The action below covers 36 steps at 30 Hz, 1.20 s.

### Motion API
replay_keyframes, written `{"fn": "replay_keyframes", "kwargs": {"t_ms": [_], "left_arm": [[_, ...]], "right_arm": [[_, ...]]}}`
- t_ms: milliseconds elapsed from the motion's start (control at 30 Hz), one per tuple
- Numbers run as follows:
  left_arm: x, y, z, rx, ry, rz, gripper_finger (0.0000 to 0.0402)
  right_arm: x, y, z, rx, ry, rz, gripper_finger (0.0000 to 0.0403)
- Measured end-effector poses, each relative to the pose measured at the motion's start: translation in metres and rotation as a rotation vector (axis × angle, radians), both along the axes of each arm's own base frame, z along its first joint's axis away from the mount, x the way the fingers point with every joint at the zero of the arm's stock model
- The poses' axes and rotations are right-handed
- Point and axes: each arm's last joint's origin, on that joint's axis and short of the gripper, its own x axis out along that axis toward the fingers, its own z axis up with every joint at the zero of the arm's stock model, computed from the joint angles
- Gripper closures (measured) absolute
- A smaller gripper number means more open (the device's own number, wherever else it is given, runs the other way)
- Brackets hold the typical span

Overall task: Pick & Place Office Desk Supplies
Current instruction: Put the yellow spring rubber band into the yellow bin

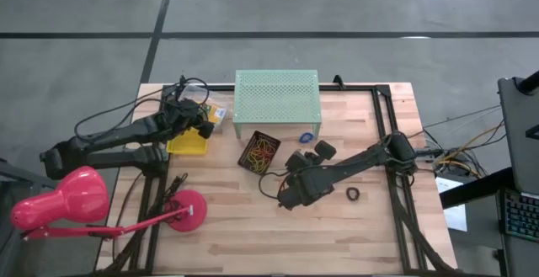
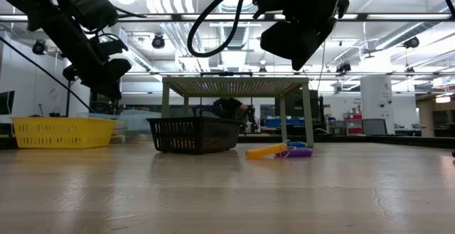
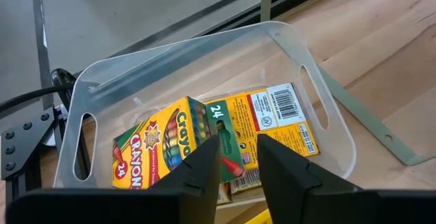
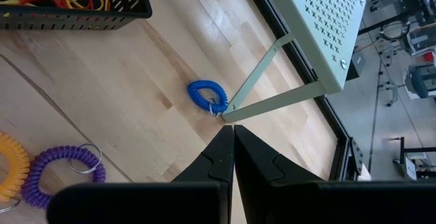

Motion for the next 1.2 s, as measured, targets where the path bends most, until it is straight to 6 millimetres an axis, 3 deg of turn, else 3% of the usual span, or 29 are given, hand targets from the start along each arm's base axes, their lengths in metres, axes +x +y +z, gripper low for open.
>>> {"fn": "replay_keyframes", "kwargs": {"t_ms": [1000,1200], "left_arm": [[-0.0001,-0.0001,-0.0003,-0.003,-0.002,0.002,0.0298],[0.0044,-0.0020,0.0056,-0.073,-0.064,-0.095,0.0298]], "right_arm": [[0.0001,0.0002,-0.0001,0.003,0.000,-0.001,0.0394],[0.0000,0.0001,-0.0001,0.002,0.010,0.007,0.0394]]}}
